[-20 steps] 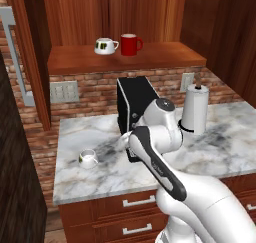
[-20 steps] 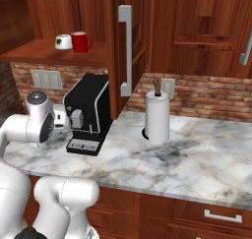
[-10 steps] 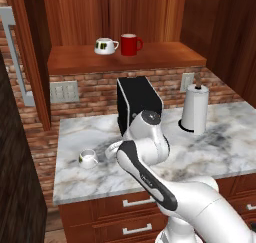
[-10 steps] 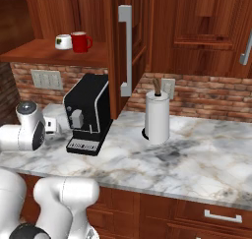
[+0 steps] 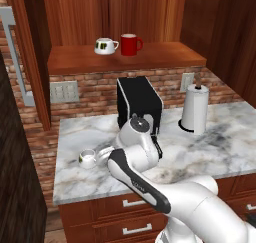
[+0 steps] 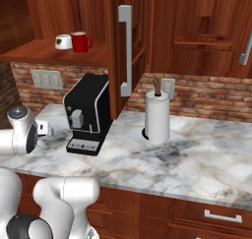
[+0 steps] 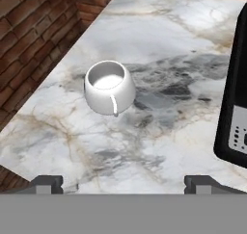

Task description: Pick the mug on the counter and place it in the cabinet with the handle facing the right, like the mugs already inside.

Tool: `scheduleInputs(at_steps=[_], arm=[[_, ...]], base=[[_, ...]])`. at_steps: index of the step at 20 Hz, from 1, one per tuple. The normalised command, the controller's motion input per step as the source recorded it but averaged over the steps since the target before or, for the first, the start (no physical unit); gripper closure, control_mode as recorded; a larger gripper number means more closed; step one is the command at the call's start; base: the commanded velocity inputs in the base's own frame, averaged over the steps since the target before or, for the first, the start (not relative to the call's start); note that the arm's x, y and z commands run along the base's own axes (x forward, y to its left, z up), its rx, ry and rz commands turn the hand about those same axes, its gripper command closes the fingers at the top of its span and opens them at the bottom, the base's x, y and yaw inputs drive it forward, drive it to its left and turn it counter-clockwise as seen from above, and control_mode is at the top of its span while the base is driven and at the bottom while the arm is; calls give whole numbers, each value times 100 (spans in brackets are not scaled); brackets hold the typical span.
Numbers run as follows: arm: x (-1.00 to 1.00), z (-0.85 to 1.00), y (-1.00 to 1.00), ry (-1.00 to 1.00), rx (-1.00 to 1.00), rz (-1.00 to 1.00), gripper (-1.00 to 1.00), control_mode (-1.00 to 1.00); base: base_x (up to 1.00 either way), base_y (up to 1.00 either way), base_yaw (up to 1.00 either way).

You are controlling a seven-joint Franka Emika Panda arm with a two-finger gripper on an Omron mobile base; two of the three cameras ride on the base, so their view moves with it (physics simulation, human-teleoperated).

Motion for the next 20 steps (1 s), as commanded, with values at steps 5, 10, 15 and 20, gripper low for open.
scheduleInputs(at_steps=[5, 10, 15, 20], arm=[[2, -20, 23, 0, 0, 3, -100, -100], [4, -23, 13, 0, 0, 3, -100, -100], [7, -18, 0, 0, 0, 1, -100, -100], [10, -13, 0, 0, 0, 0, -100, -100]], base=[[0, 0, 0], [0, 0, 0], [0, 0, 0], [0, 0, 0]])
